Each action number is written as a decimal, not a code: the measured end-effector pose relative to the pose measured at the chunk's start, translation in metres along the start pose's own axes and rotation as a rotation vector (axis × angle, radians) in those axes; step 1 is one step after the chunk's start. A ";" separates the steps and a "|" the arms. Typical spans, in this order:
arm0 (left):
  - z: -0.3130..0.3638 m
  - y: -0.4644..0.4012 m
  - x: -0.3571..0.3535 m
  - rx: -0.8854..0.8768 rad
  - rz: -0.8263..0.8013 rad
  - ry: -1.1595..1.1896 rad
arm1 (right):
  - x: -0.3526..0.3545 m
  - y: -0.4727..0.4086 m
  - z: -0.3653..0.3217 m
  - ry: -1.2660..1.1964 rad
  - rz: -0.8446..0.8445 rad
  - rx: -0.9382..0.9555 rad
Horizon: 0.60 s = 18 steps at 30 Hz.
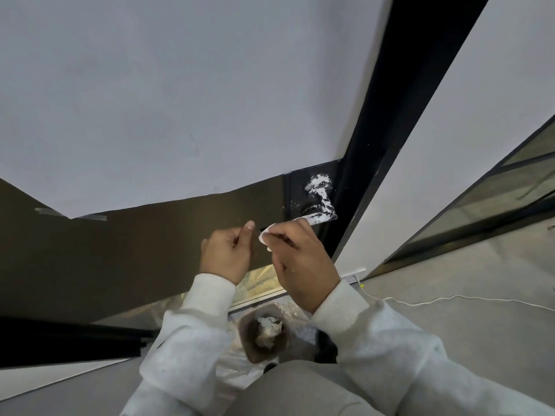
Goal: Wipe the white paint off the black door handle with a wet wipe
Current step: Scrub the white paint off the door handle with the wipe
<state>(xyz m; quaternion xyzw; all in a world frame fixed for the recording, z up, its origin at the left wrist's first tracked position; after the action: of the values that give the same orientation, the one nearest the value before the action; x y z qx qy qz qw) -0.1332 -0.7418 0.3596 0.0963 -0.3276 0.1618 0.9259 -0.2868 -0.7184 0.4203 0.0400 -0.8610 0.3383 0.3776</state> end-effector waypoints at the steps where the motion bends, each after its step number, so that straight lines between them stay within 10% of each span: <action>1: 0.003 0.002 -0.004 0.024 -0.042 0.131 | -0.004 0.000 -0.003 0.007 -0.024 0.011; 4: 0.020 0.010 -0.018 0.061 -0.156 0.452 | -0.003 0.006 -0.001 0.039 -0.047 0.020; 18: 0.035 0.003 -0.014 -0.051 -0.163 0.428 | 0.012 0.008 0.013 -0.021 0.017 -0.009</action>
<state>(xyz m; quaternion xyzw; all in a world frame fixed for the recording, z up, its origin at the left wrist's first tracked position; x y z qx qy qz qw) -0.1645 -0.7517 0.3776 0.0627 -0.1187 0.0947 0.9864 -0.3064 -0.7179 0.4175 0.0346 -0.8668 0.3371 0.3659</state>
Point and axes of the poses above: each hand's wrist, its own y-axis away from the middle knuckle, its own x-axis out of the back of the hand, z = x × y, the point moved 9 cm from there along -y, towards the middle knuckle, and after that the axes turned 5 degrees about z, right-handed, at the moved point
